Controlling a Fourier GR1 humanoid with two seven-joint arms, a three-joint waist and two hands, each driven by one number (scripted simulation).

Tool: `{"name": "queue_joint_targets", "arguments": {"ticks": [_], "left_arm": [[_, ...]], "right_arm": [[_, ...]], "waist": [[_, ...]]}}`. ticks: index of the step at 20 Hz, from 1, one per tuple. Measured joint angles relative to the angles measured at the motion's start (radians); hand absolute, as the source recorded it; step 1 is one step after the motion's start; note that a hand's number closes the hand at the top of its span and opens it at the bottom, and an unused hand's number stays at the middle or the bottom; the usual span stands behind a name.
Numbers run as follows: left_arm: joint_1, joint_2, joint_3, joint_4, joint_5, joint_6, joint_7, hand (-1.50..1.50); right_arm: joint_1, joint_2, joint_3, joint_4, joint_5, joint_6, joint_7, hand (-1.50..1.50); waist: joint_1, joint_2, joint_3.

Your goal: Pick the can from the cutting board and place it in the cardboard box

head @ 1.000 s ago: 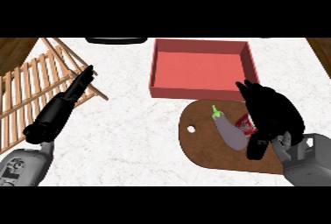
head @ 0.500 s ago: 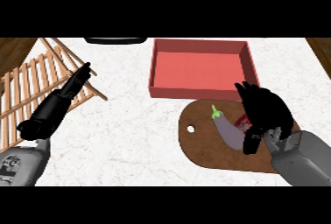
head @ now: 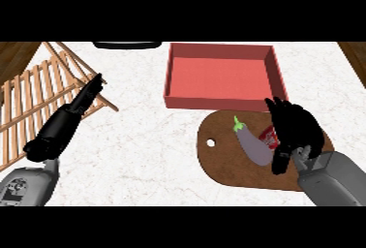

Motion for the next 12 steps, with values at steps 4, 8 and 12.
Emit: {"name": "queue_joint_targets", "arguments": {"ticks": [4,8,12], "left_arm": [[-0.006,-0.008,0.016,0.014,-0.016,-0.016,-0.007,0.0],[-0.013,-0.019,0.034,-0.004,-0.027,-0.029,0.019,0.0],[-0.012,-0.036,0.041,-0.007,-0.04,-0.04,0.02,0.0]], "right_arm": [[0.011,0.026,-0.039,0.039,0.046,0.018,-0.027,-1.5],[0.032,0.048,-0.081,0.072,0.083,0.038,-0.08,1.5],[0.042,0.076,-0.071,0.094,0.15,0.031,-0.149,1.5]], "waist": [[0.001,0.001,0.0],[0.001,0.0,0.0],[0.002,0.001,0.0]]}}
